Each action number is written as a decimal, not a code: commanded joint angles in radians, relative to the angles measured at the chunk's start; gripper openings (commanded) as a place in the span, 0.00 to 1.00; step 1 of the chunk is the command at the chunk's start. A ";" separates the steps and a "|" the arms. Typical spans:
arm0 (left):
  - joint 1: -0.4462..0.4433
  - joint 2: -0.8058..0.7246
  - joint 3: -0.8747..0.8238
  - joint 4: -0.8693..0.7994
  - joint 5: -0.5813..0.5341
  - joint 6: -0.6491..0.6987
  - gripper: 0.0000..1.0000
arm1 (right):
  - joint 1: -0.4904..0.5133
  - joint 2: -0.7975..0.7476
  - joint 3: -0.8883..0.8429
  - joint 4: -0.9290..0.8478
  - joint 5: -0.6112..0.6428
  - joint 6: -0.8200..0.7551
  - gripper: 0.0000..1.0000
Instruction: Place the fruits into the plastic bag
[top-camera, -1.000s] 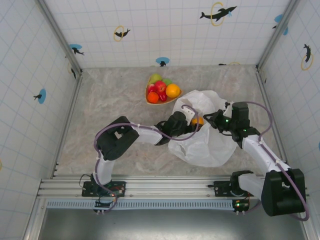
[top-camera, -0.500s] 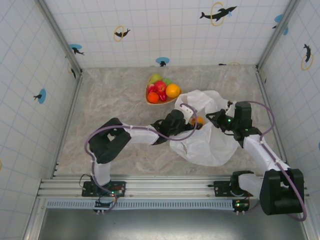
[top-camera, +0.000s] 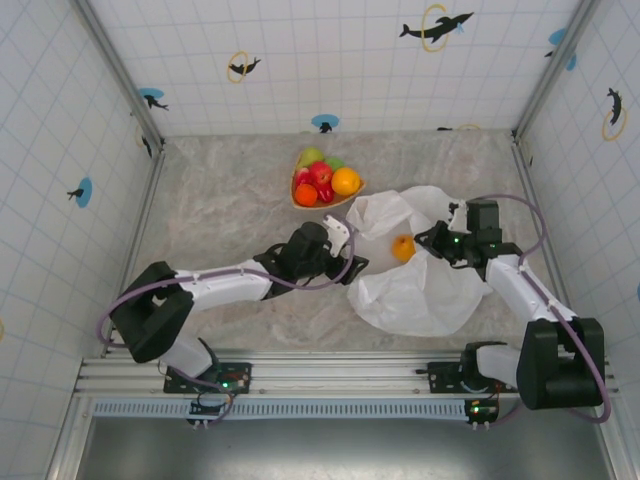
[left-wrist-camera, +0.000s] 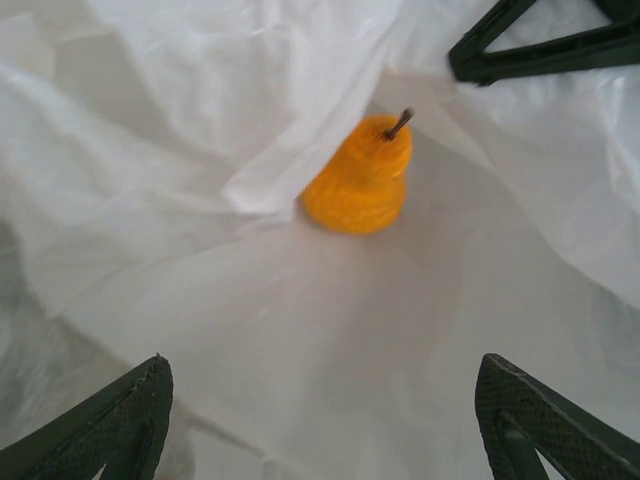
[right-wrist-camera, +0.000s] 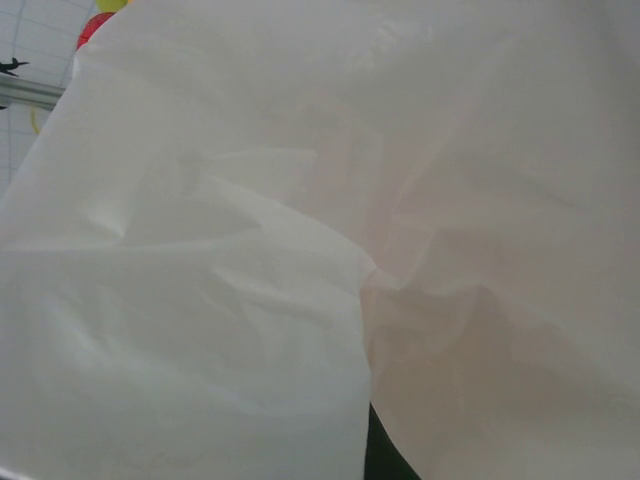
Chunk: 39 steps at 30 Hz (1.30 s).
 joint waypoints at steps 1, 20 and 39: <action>0.044 -0.024 -0.036 -0.067 0.022 -0.063 0.79 | -0.007 0.009 0.038 -0.026 0.009 -0.034 0.01; 0.070 0.331 0.166 -0.052 0.071 -0.391 0.59 | -0.007 0.005 0.034 -0.017 0.008 -0.032 0.01; 0.023 0.434 0.201 0.003 0.122 -0.420 0.13 | -0.007 0.003 0.029 0.015 0.002 -0.016 0.01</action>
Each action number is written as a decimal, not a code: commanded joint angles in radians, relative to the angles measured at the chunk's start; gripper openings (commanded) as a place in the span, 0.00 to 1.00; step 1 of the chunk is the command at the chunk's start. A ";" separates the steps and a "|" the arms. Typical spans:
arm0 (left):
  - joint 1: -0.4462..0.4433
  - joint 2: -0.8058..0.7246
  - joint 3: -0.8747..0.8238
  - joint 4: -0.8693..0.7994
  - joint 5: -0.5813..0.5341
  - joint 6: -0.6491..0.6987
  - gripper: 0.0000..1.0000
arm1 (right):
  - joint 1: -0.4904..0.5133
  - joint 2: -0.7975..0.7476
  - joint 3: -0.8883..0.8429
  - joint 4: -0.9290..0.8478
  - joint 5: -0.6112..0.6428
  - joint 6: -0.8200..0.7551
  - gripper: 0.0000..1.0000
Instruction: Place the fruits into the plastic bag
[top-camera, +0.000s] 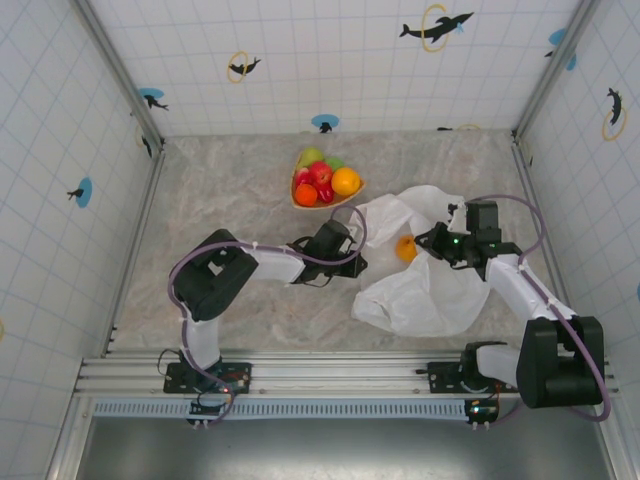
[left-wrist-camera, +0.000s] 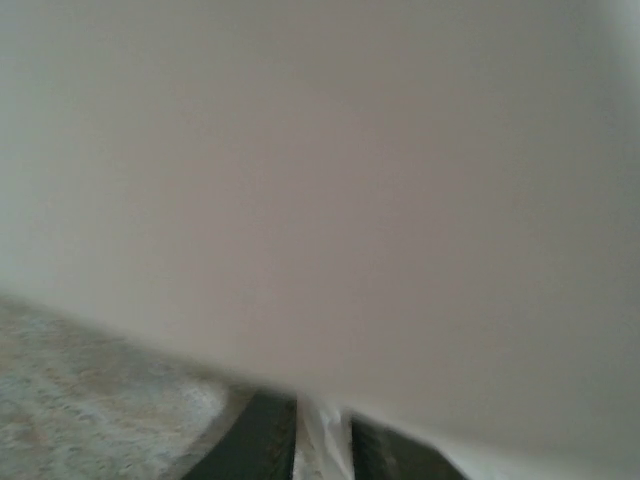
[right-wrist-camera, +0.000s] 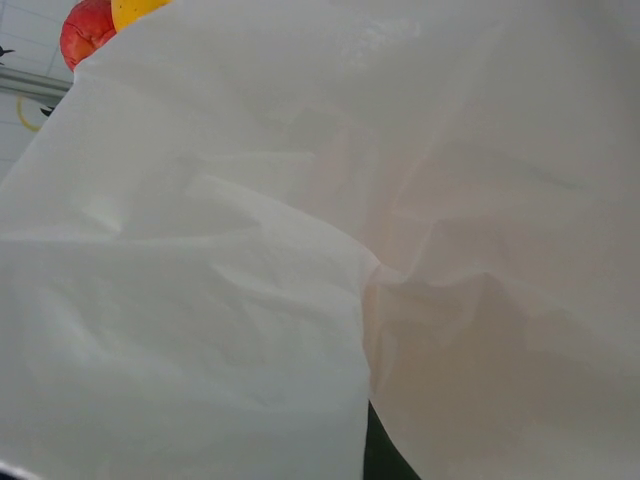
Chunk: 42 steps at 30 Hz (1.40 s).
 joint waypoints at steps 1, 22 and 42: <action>-0.004 0.025 0.011 0.014 0.010 0.002 0.07 | -0.006 -0.003 0.030 0.026 -0.002 0.005 0.01; 0.023 -0.399 -0.104 0.157 0.149 -0.064 0.00 | -0.008 -0.005 0.216 -0.153 0.043 -0.159 0.02; 0.047 -0.387 -0.057 -0.104 0.120 -0.062 0.00 | 0.067 0.056 0.419 -0.408 0.366 -0.345 0.02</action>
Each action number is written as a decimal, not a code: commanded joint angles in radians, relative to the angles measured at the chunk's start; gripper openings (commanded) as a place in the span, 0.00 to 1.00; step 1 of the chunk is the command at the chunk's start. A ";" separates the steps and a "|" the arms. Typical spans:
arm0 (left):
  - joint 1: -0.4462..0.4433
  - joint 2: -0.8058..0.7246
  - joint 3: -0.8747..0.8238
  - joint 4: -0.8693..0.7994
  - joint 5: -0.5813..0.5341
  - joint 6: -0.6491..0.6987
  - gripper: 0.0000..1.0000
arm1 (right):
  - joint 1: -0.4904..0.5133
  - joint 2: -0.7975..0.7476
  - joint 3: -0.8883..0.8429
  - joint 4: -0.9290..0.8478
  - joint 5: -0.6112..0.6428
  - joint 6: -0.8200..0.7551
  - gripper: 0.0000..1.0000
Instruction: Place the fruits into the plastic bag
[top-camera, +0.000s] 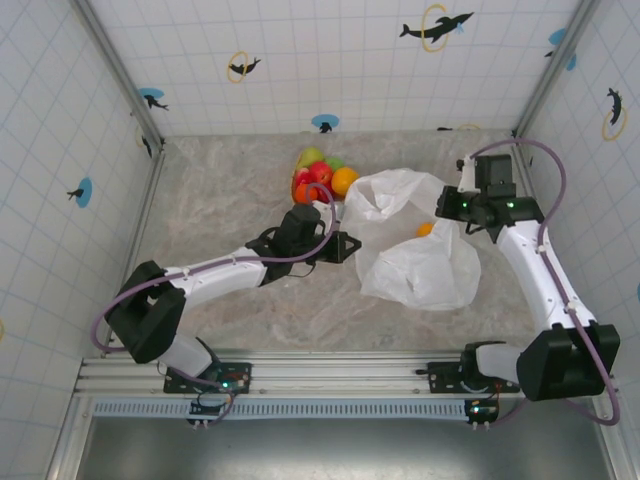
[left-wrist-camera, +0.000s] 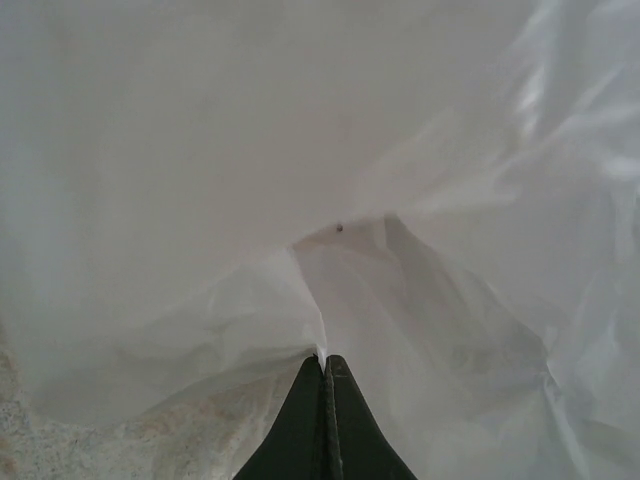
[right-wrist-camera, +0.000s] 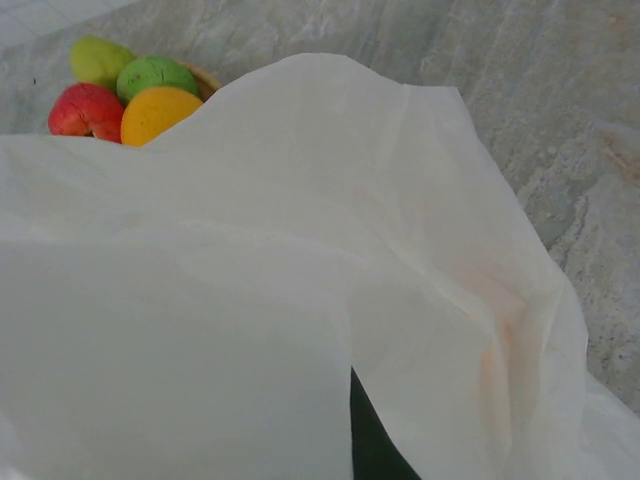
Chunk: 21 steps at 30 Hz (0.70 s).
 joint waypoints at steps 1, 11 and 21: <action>0.003 0.027 0.028 -0.038 0.018 0.006 0.00 | 0.021 0.018 -0.060 0.021 0.016 0.007 0.02; 0.050 -0.029 0.034 -0.148 -0.008 0.143 0.60 | 0.030 0.026 -0.108 0.076 0.010 0.032 0.02; 0.274 -0.092 0.086 -0.211 -0.115 0.222 0.73 | 0.021 0.023 -0.109 0.085 -0.003 0.042 0.02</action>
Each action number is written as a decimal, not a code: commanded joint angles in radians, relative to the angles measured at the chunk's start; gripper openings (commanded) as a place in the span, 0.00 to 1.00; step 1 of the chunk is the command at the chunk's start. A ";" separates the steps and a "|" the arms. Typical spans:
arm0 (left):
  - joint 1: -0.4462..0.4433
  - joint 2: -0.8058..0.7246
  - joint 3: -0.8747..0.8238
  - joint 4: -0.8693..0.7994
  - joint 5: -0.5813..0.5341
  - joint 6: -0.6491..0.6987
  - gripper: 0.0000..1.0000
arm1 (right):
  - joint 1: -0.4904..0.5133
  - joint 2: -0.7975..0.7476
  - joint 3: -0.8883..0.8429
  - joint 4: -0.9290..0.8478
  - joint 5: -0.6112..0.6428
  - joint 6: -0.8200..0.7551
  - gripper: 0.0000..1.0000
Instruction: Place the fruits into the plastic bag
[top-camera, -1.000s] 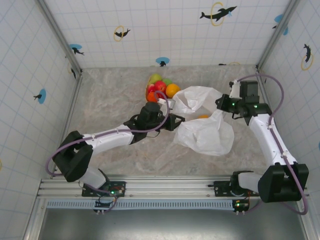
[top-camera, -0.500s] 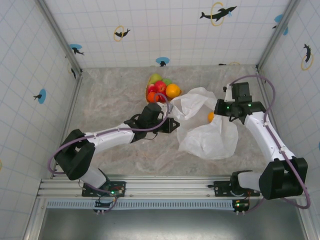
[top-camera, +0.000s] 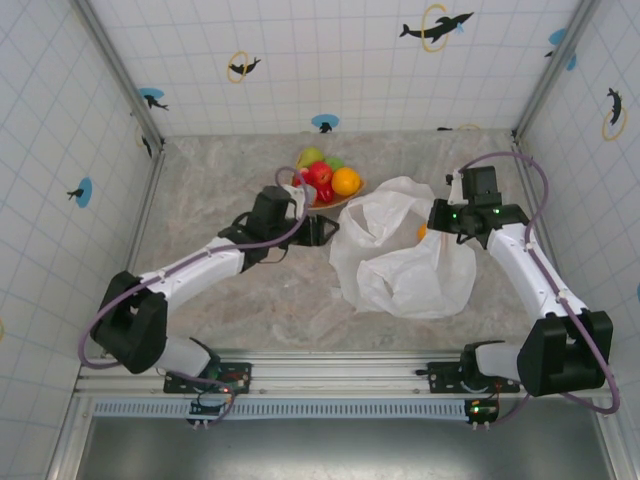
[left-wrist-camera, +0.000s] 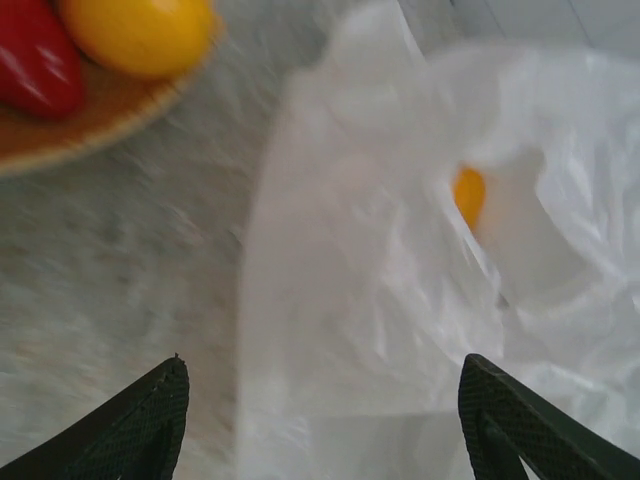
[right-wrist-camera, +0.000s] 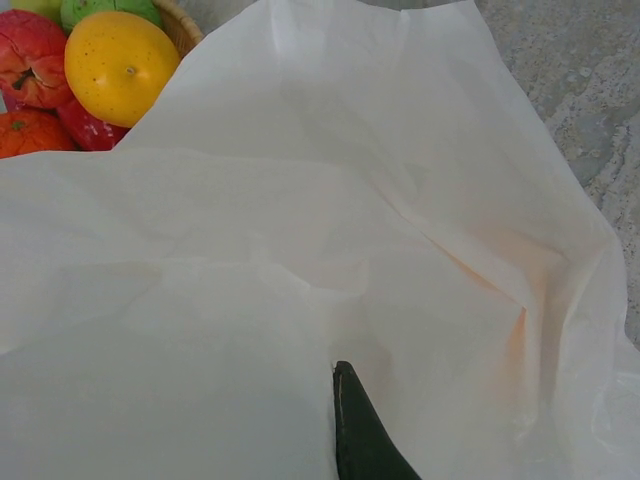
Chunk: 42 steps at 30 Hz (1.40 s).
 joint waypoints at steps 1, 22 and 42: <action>0.070 0.015 0.057 -0.025 -0.101 0.040 0.73 | -0.005 -0.002 -0.011 0.026 -0.010 0.012 0.02; 0.117 0.568 0.701 -0.342 -0.303 0.355 0.84 | -0.012 0.000 -0.028 0.042 -0.035 0.006 0.02; 0.121 0.835 1.047 -0.440 -0.281 0.449 0.88 | -0.012 0.005 0.003 0.031 -0.035 0.009 0.02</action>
